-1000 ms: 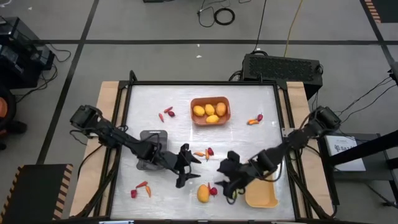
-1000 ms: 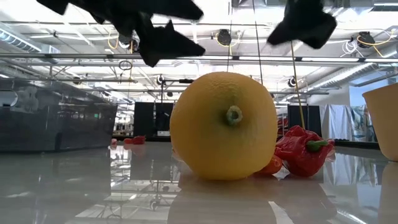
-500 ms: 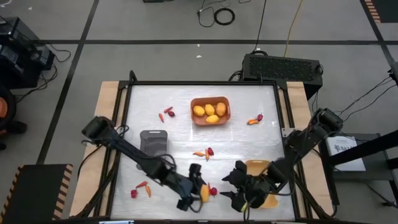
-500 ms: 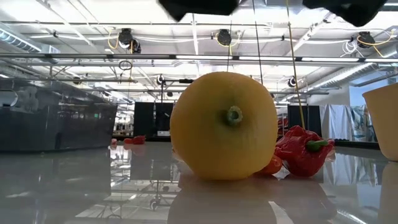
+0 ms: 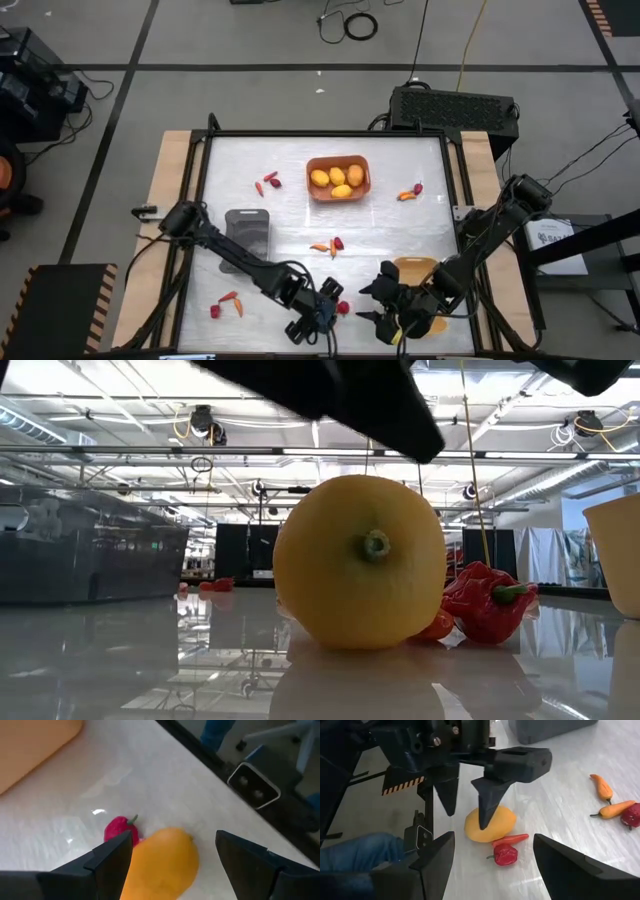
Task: Sort produce into baskets
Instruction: Put the lemon into the orange bin
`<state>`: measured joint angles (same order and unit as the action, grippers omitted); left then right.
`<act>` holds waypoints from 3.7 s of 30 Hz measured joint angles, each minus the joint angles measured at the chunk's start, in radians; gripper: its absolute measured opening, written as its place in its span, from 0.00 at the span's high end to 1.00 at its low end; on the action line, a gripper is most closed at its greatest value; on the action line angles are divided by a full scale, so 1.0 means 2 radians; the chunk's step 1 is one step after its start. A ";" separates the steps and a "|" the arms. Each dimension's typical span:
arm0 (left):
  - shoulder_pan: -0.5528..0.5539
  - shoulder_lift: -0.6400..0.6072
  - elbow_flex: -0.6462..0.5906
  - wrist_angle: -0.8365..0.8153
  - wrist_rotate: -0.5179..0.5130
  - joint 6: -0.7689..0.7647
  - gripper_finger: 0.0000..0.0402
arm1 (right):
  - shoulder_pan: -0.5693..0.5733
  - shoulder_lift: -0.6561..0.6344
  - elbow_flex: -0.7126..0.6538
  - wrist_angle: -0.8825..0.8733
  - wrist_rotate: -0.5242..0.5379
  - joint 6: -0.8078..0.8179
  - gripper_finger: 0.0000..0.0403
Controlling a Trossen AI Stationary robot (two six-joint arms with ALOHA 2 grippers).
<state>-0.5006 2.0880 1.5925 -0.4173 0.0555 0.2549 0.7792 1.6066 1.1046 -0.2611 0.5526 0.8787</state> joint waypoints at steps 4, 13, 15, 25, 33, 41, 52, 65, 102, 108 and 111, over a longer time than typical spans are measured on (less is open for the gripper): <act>0.003 0.000 0.000 -0.009 -0.001 0.035 0.27 | 0.000 0.000 0.000 -0.001 0.000 0.000 0.35; 0.012 0.003 0.000 -0.026 0.013 0.090 0.27 | -0.003 0.000 0.000 -0.001 0.000 0.000 0.35; 0.015 0.003 0.000 -0.025 0.023 0.099 0.27 | -0.005 0.000 0.000 -0.001 0.001 0.000 0.35; 0.022 0.015 0.000 -0.038 0.036 0.102 0.27 | -0.016 0.000 0.000 -0.001 0.001 0.000 0.35; 0.022 0.015 0.000 -0.053 0.036 0.100 0.27 | -0.020 0.000 0.000 0.000 0.001 0.000 0.35; 0.025 0.015 0.000 -0.065 0.034 0.073 0.27 | -0.020 0.000 0.000 0.002 0.001 0.000 0.35; 0.028 0.015 0.001 -0.086 0.033 0.045 0.27 | -0.020 0.000 0.000 0.001 0.003 0.000 0.35; 0.028 0.013 0.000 -0.088 0.028 0.043 0.37 | -0.020 0.000 0.000 0.001 0.003 0.000 0.35; 0.415 -0.123 -0.031 -0.132 0.000 -0.047 0.41 | -0.020 0.000 0.000 -0.140 0.065 -0.051 0.35; 0.433 -0.123 -0.032 -0.093 0.002 -0.071 0.40 | -0.020 0.000 0.000 -0.148 0.066 -0.053 0.35; 0.430 -0.123 -0.032 -0.082 0.002 -0.073 0.36 | -0.020 0.000 0.000 -0.149 0.067 -0.055 0.35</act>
<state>0.3602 1.8427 1.5288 -0.5823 0.0605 0.1097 0.7383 1.6066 1.1038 -0.5583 0.6857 0.7691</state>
